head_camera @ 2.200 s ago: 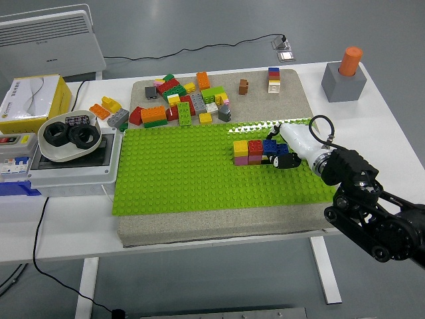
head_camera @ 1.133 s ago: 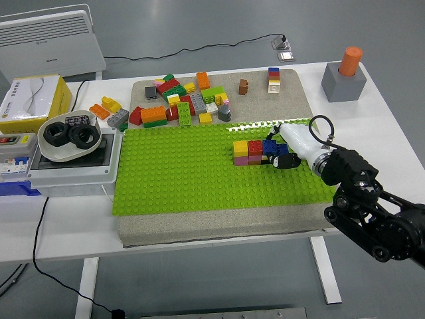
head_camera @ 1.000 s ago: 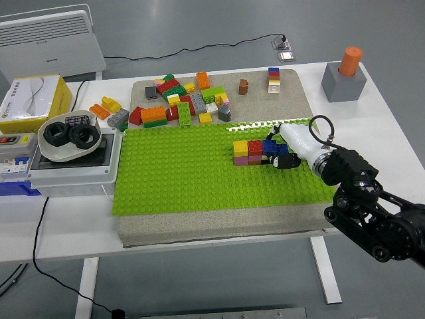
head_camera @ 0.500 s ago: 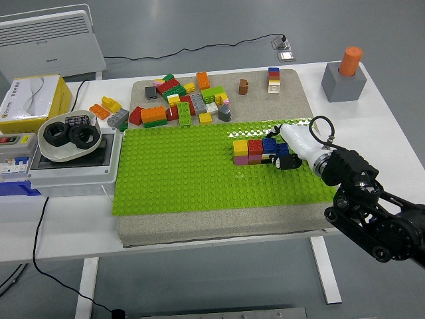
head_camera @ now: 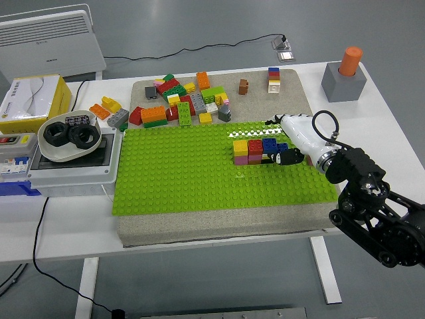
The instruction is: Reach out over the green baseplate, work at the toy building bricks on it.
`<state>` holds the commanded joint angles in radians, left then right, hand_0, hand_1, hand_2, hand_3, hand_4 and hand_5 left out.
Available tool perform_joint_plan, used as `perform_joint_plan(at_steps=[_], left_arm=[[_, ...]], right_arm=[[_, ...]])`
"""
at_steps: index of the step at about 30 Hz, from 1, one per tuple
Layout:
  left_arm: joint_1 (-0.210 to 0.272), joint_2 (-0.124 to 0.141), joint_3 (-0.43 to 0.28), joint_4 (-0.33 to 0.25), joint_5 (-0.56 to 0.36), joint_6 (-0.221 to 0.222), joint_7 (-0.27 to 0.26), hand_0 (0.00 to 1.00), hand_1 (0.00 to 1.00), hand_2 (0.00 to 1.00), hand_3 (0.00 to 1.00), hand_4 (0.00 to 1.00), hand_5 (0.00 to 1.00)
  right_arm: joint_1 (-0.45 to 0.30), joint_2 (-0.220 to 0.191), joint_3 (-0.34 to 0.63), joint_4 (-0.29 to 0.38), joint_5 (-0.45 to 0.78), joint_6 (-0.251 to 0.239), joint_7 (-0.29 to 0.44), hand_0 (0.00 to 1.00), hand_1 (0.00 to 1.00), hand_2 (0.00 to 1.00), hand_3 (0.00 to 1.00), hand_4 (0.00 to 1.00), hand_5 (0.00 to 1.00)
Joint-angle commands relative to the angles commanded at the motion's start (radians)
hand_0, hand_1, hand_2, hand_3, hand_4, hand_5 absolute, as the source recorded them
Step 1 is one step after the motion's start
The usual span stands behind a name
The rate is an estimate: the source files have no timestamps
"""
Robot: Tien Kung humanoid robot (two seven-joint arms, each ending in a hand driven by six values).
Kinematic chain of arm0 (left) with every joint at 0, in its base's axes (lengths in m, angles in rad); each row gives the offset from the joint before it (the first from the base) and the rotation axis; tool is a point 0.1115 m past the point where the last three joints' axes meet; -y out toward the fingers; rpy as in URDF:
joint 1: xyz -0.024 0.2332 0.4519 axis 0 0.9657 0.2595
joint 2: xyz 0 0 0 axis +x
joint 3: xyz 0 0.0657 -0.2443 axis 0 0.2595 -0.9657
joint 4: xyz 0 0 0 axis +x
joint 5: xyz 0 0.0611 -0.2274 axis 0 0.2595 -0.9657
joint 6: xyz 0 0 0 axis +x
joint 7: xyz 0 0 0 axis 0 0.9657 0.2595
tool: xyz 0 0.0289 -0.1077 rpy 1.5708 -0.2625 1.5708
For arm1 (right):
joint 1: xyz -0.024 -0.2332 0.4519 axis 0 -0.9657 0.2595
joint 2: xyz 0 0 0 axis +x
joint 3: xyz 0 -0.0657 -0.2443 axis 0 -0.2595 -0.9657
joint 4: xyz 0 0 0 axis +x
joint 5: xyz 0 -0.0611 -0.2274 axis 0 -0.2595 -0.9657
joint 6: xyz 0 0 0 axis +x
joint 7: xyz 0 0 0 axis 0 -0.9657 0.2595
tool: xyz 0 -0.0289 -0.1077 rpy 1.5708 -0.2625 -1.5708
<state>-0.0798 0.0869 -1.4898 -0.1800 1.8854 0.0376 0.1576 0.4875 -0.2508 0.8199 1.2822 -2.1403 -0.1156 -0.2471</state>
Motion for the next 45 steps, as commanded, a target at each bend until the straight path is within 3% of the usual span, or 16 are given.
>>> perform_joint_plan(at_steps=[5, 6, 12, 13, 17, 18, 24, 33, 45], left_arm=[[-0.001, 0.0, 0.004, 0.0, -0.004, -0.003, -0.001, 0.724, 0.604, 0.526, 0.614, 0.653, 0.573], [-0.002, 0.001, 0.006, 0.0, -0.003, -0.005, -0.001, 0.725, 0.604, 0.526, 0.614, 0.654, 0.573], [-0.003, 0.001, 0.017, 0.0, -0.011, -0.012, -0.001, 0.725, 0.604, 0.526, 0.614, 0.654, 0.573], [-0.001, 0.001, 0.018, 0.0, -0.017, -0.01, -0.002, 0.725, 0.603, 0.523, 0.614, 0.654, 0.574], [0.002, 0.001, 0.013, 0.0, -0.018, -0.008, -0.005, 0.725, 0.603, 0.523, 0.614, 0.654, 0.574], [0.001, 0.001, 0.013, 0.0, -0.015, -0.009, -0.004, 0.724, 0.603, 0.519, 0.612, 0.655, 0.575], [-0.001, 0.002, 0.014, 0.0, -0.01, -0.014, -0.001, 0.724, 0.603, 0.515, 0.612, 0.654, 0.576], [-0.004, 0.003, 0.015, 0.0, -0.005, -0.019, 0.002, 0.724, 0.603, 0.516, 0.612, 0.654, 0.576], [-0.007, 0.007, 0.014, 0.0, 0.0, -0.02, 0.003, 0.724, 0.603, 0.512, 0.611, 0.656, 0.575]], right_arm=[[-0.053, 0.001, 0.012, 0.038, -0.011, -0.106, 0.057, 0.91, 0.926, 0.963, 0.912, 0.998, 0.565], [-0.076, 0.005, 0.024, 0.048, 0.01, -0.14, 0.084, 0.896, 0.939, 0.94, 0.554, 0.998, 0.625], [-0.188, 0.028, 0.106, 0.07, 0.123, -0.278, 0.208, 0.896, 0.939, 0.94, 0.554, 0.998, 0.625], [-0.215, 0.031, 0.116, 0.071, 0.15, -0.305, 0.234, 0.865, 0.911, 0.901, 0.549, 0.966, 0.609], [-0.27, 0.031, 0.13, 0.072, 0.211, -0.366, 0.284, 0.865, 0.911, 0.901, 0.549, 0.966, 0.609], [-0.273, 0.031, 0.128, 0.071, 0.216, -0.371, 0.287, 0.86, 0.895, 0.882, 0.59, 0.858, 0.537], [-0.267, 0.019, 0.105, 0.071, 0.194, -0.376, 0.256, 0.861, 0.886, 0.878, 0.594, 0.872, 0.557], [-0.185, 0.021, 0.026, 0.035, 0.049, -0.336, 0.134, 0.857, 0.887, 0.882, 0.603, 0.888, 0.557], [-0.087, 0.075, -0.029, -0.116, -0.013, -0.312, 0.095, 0.859, 0.88, 0.882, 0.622, 0.87, 0.546]])
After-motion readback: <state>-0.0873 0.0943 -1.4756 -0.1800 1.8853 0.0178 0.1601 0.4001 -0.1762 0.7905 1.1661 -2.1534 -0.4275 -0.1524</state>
